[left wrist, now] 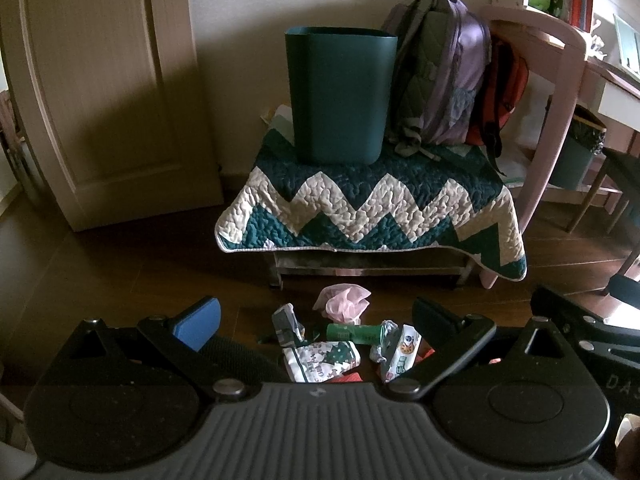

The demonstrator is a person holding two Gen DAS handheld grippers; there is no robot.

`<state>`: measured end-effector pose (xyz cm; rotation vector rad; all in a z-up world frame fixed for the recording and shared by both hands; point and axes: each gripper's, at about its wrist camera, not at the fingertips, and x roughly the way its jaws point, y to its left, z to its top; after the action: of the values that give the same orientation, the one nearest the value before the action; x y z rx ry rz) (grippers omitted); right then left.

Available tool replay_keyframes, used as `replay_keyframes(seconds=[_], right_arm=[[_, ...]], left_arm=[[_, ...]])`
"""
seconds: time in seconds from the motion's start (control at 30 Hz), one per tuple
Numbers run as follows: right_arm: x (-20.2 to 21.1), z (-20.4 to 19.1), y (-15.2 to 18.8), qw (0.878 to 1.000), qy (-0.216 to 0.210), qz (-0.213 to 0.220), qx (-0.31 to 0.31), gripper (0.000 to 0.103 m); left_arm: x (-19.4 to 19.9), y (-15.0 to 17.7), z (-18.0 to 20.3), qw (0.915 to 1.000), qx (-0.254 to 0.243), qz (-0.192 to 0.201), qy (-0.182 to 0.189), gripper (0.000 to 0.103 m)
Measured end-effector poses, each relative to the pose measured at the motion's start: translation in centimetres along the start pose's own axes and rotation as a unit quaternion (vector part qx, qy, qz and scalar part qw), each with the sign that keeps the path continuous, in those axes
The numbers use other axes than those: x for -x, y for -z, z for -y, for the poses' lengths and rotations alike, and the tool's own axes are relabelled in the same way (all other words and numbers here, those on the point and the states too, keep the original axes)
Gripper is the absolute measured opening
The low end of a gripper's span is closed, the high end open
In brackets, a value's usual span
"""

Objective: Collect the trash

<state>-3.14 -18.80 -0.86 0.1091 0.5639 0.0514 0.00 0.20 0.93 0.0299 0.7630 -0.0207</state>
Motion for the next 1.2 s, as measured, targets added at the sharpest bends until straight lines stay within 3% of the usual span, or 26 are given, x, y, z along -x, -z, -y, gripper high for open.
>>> replay_keyframes(seconds=[0.43, 1.2], right_arm=[[-0.03, -0.02, 0.08, 1.000, 0.000, 0.001, 0.000, 0.103], [-0.12, 0.05, 0.01, 1.000, 0.001, -0.001, 0.000, 0.103]], left_arm=[[-0.04, 0.59, -0.13, 0.9992, -0.002, 0.007, 0.038, 0.103], [-0.22, 0.67, -0.51, 0.9990, 0.004, 0.000, 0.044, 0.103]])
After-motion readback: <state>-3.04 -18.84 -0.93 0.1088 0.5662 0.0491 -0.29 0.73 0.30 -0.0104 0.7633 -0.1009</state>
